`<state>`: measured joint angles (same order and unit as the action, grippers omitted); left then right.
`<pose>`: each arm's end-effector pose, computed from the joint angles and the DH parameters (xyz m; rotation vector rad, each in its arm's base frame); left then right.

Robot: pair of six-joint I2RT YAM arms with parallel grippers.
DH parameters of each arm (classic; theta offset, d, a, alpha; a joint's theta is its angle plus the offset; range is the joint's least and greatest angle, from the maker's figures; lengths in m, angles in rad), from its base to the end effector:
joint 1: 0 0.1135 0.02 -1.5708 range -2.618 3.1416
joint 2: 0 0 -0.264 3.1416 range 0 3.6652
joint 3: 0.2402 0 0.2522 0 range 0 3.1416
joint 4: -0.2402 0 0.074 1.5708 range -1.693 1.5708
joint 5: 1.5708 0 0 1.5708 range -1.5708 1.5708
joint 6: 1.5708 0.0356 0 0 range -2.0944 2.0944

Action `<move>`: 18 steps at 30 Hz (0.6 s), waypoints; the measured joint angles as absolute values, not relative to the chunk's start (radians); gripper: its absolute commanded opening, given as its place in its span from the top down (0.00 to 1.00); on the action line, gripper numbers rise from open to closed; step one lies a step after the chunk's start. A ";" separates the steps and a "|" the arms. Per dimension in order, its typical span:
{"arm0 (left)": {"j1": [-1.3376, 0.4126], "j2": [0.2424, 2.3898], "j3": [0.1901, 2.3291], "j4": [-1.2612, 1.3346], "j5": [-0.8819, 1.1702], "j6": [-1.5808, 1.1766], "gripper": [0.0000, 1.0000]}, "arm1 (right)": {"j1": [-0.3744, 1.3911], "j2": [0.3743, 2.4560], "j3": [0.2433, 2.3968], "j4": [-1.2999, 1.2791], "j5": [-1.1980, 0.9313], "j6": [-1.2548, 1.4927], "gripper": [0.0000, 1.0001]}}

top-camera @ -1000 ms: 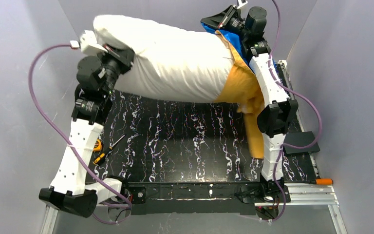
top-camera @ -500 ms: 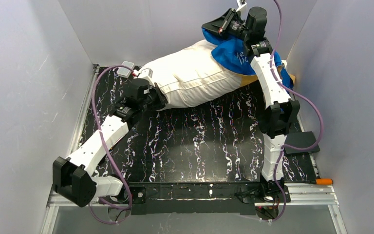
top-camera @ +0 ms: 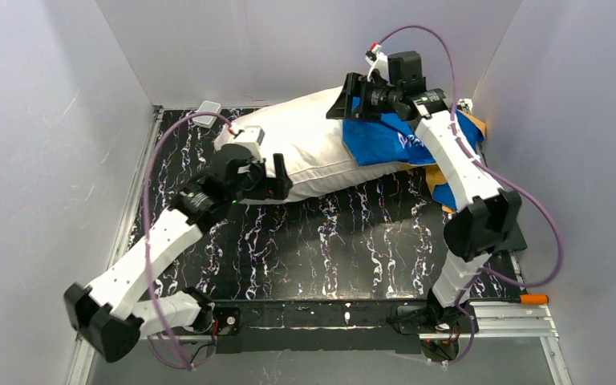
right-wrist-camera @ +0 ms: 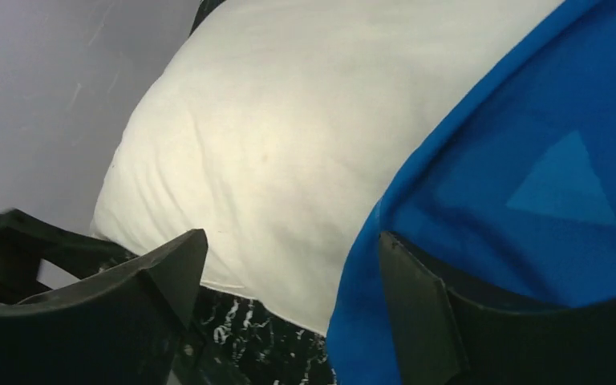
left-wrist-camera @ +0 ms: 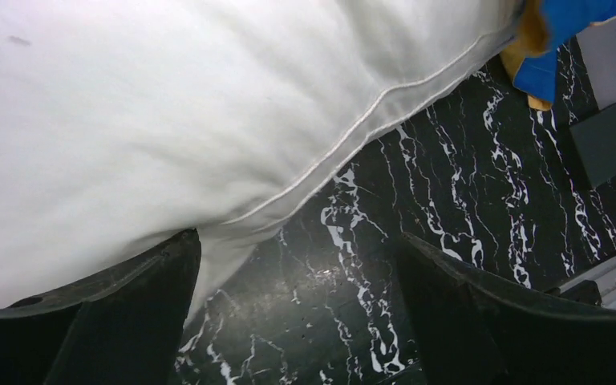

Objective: Put the pillow into the pillowcase
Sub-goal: Stuff the pillow into the pillowcase.

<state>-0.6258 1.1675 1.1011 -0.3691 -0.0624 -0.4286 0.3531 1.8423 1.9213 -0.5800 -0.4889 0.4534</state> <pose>0.2154 -0.1529 0.3537 0.1619 2.0522 -0.6048 0.3909 0.1619 0.3963 -0.2084 2.1515 0.9878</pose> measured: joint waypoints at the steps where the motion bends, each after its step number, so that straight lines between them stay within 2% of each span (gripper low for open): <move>1: -0.625 1.127 1.111 -0.410 -0.080 -0.424 0.04 | 0.363 1.808 1.921 -0.603 -0.462 0.424 0.05; 4: -0.620 1.035 1.164 -0.533 -0.160 -0.419 0.02 | 0.375 1.724 1.964 -0.658 -0.371 0.358 0.02; 8: -0.611 0.988 1.247 -0.673 -0.280 -0.417 0.02 | 0.368 1.728 2.111 -0.720 -0.239 0.304 0.02; 13: -0.525 1.083 1.361 -0.794 -0.337 -0.414 0.02 | 0.358 1.879 2.328 -0.852 -0.098 0.288 0.02; 17: -0.398 1.212 1.407 -0.799 -0.279 -0.440 0.02 | 0.347 2.027 2.392 -0.927 -0.073 0.313 0.02; 18: -0.367 1.242 1.409 -0.796 -0.255 -0.450 0.02 | 0.347 2.059 2.386 -0.944 -0.073 0.324 0.05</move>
<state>-0.3672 1.2415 1.4090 -0.7956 -0.2550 -0.4500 0.3466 2.0590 2.3859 -0.9436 -0.0734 0.3237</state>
